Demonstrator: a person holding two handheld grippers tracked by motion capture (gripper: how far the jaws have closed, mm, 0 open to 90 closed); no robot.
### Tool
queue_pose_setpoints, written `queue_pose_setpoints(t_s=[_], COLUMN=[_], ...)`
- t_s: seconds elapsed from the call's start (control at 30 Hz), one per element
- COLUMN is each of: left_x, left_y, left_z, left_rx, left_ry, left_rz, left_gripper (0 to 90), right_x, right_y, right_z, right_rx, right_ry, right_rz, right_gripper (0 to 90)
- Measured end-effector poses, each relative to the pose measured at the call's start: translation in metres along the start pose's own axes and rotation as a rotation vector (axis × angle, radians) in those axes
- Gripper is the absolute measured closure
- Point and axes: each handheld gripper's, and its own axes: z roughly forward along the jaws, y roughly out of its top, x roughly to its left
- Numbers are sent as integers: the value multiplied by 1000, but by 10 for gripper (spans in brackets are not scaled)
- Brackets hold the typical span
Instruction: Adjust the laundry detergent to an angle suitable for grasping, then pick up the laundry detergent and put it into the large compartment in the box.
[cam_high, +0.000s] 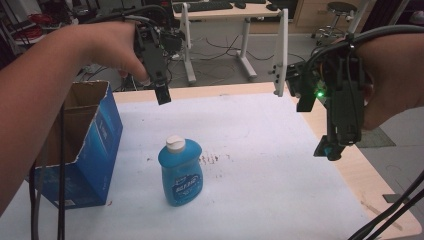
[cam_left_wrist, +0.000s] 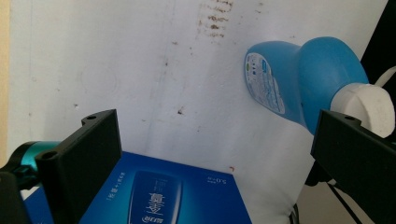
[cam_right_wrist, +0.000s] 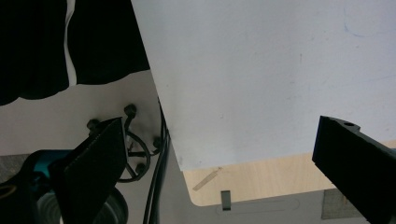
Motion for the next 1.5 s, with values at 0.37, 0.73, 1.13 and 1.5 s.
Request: queue_pose_setpoints(t_s=[0.37, 0.73, 1.13, 1.5], left_x=[-4, -2, -10, -56], left_y=[4, 4, 1, -9], left_z=[0, -1, -6, -26], left_rx=[-1, 1, 0, -23], left_ry=[8, 8, 17, 18], left_rz=[-2, 1, -2, -7], left_gripper=[17, 18, 17, 18], right_x=[2, -2, 1, 18], right_y=[-8, -5, -5, -8], right_z=[6, 8, 5, 3], right_rx=[3, 13, 7, 21], right_ry=[1, -17, -33, -71], right_rz=[5, 5, 8, 10], right_gripper=[24, 24, 24, 24])
